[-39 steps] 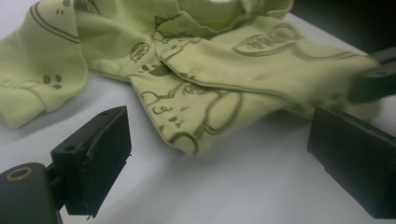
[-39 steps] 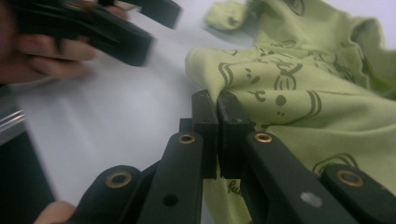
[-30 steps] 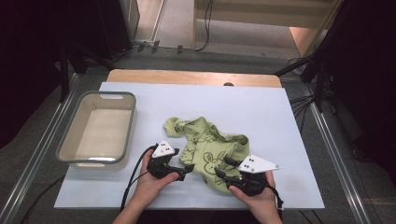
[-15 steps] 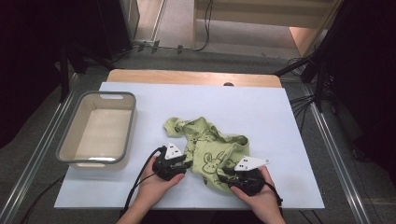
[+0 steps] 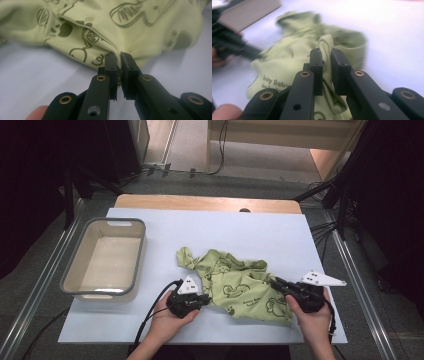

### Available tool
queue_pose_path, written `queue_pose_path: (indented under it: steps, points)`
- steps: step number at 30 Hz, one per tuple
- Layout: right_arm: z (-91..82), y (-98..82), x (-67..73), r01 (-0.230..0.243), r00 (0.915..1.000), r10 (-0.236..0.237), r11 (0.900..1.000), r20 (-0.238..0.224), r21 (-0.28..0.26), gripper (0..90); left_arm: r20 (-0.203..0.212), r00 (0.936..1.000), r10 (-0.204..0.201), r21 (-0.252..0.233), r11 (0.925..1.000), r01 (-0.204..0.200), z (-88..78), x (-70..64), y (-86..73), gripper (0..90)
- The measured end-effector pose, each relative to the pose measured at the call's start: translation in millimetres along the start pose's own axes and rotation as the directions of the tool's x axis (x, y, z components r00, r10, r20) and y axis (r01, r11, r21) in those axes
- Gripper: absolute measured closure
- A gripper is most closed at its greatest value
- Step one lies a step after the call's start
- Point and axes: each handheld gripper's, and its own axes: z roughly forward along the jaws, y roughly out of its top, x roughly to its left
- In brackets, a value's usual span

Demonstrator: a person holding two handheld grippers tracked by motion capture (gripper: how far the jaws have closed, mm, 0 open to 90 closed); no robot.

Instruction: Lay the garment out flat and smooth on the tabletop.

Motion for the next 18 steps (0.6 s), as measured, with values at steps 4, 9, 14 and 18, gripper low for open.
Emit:
queue_pose_path:
  steps: [4,9,14,18]
  points:
    - [-12.2,-1.1,-18.8,-0.048,0.9984,0.048,0.999,0.029,-0.002,78.1,0.013,0.9996,0.026,0.026,0.9993,-0.026,-0.7,-5.6,-0.9,84.6]
    - [-28.4,-4.2,-43.3,-0.073,0.9899,0.076,0.997,0.119,-0.029,79.8,0.092,0.9956,0.016,0.035,0.9992,-0.019,-5.9,-5.9,-7.5,84.7]
    - [-38.2,5.4,-70.5,-0.090,0.9757,0.103,0.993,0.193,-0.076,80.0,0.130,0.9913,0.021,0.023,0.9994,-0.024,-9.3,-10.4,-3.2,84.5]
    - [-40.1,14.6,-97.6,-0.117,0.9573,0.133,0.990,0.257,-0.077,80.1,0.103,0.9943,-0.025,-0.051,0.9983,0.030,-15.5,0.8,6.3,64.1]
